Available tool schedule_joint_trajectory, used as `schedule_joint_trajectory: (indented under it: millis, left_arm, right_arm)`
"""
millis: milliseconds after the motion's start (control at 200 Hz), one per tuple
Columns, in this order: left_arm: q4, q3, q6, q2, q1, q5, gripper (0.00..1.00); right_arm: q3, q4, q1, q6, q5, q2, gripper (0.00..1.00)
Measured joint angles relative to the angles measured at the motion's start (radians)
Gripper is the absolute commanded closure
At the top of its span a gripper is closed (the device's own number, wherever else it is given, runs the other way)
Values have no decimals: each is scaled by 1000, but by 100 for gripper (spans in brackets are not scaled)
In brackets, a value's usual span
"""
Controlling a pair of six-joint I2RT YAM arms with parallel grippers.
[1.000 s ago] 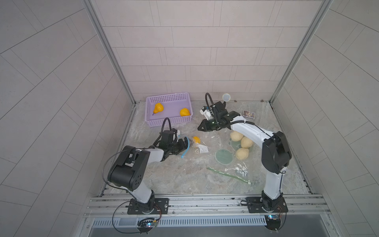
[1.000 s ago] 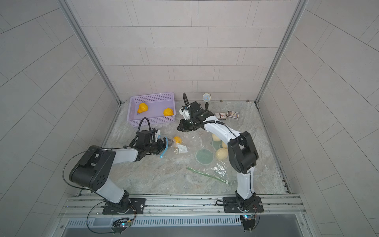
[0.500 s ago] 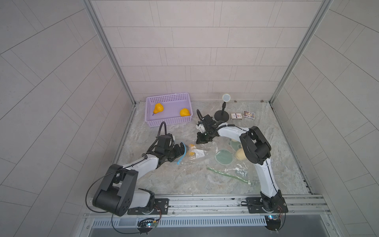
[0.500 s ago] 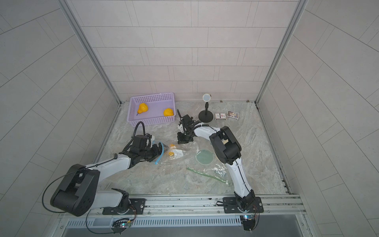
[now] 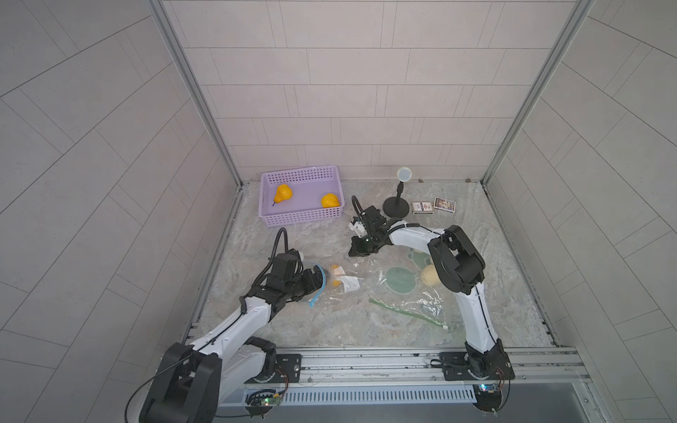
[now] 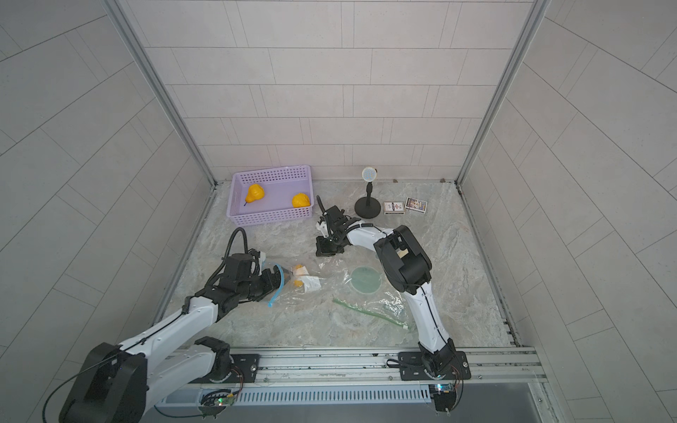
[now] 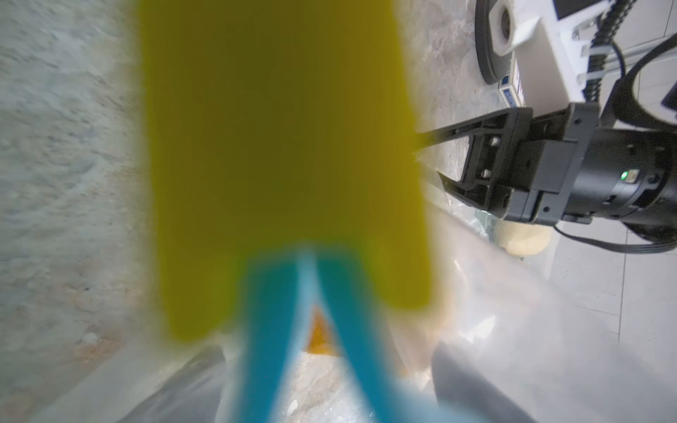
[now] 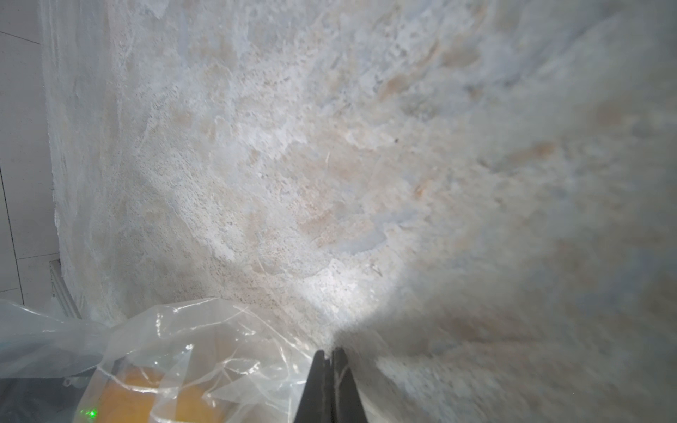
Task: Open the zip-top bag and take out the pear
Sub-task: Pick up the pear from the zipper food storage bag.
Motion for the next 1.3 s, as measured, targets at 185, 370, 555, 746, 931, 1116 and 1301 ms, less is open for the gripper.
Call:
schedule_joint_trajectory:
  millis: [185, 370, 555, 746, 931, 1116, 1301]
  left_arm:
    - [13, -36, -29, -29, 5, -20, 50]
    - [41, -32, -26, 13, 5, -17, 50]
    - [170, -7, -45, 159, 4, 45, 28]
    - [220, 39, -46, 185, 4, 78, 0]
    - [135, 55, -24, 96, 4, 59, 0]
    - [53, 39, -3, 54, 4, 29, 6]
    - [48, 18, 3, 80, 4, 25, 0]
  right_arm:
    - [-80, -2, -3, -8, 23, -85, 100]
    - [-106, -18, -6, -30, 26, -204, 100]
    - [-150, -17, 17, -35, -17, -288, 100]
    - [-141, -43, 96, -25, -14, -284, 100]
    - [-129, -2, 93, 9, 11, -196, 100]
    - [-128, 27, 75, 34, 38, -136, 100]
    - [-128, 27, 83, 37, 32, -111, 100]
